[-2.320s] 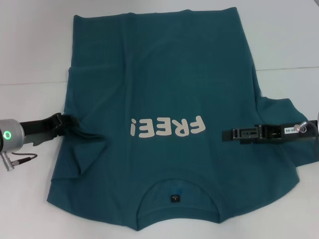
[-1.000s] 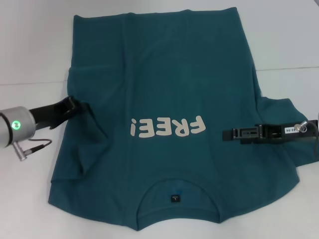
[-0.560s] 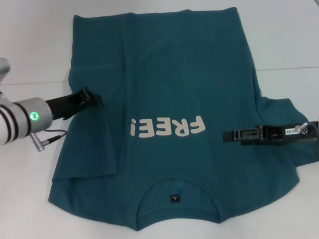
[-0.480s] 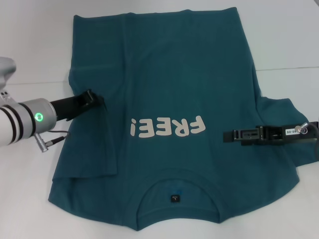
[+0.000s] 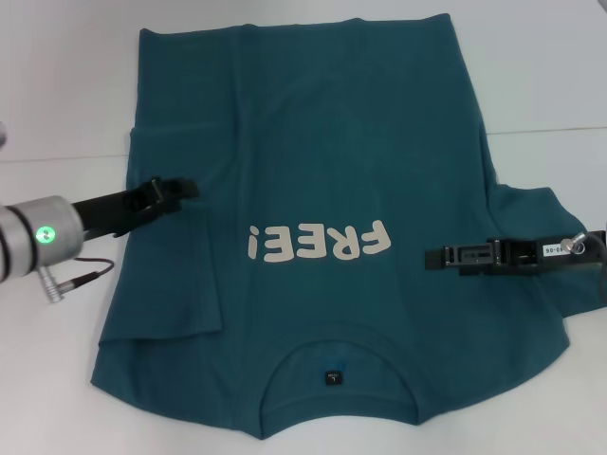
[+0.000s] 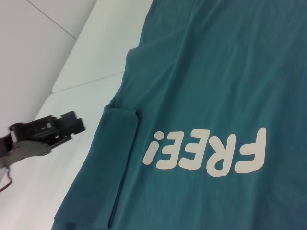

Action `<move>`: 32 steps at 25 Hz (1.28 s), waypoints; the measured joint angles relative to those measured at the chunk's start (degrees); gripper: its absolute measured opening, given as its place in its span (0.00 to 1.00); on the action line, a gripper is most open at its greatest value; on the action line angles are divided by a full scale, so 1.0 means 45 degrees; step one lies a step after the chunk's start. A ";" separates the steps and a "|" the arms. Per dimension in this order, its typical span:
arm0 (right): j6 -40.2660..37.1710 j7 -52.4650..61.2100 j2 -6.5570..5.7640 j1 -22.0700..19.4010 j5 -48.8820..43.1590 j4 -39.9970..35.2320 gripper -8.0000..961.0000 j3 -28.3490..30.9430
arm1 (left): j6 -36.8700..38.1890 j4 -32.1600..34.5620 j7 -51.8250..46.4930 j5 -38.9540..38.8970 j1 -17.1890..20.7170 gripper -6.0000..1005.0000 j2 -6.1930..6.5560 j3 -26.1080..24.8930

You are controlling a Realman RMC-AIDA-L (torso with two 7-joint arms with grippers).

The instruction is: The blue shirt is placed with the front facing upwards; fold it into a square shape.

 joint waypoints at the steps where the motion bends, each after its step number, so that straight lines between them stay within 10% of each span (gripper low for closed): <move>1: 0.0004 -0.0011 -0.0001 0.0002 0.0000 0.0000 0.98 0.0000 | 0.0334 0.0275 -0.0001 0.0000 0.0159 0.25 -0.0006 -0.0002; 10: 0.0132 -0.0819 0.0001 -0.0057 0.0185 -0.0050 0.98 0.0221 | 0.5831 0.3745 0.0805 0.0143 0.2756 0.62 0.0010 -0.0009; 23: -0.0273 -0.1412 -0.0100 -0.0246 0.0574 -0.0330 0.98 0.0979 | 0.9712 0.4611 0.2142 0.1113 0.4997 0.75 -0.0780 -0.0339; 32: -0.0657 0.0178 -0.1299 -0.0939 0.0473 -0.0818 0.98 0.1267 | 1.0333 0.4218 0.2345 0.0247 0.5190 0.75 -0.0872 -0.0471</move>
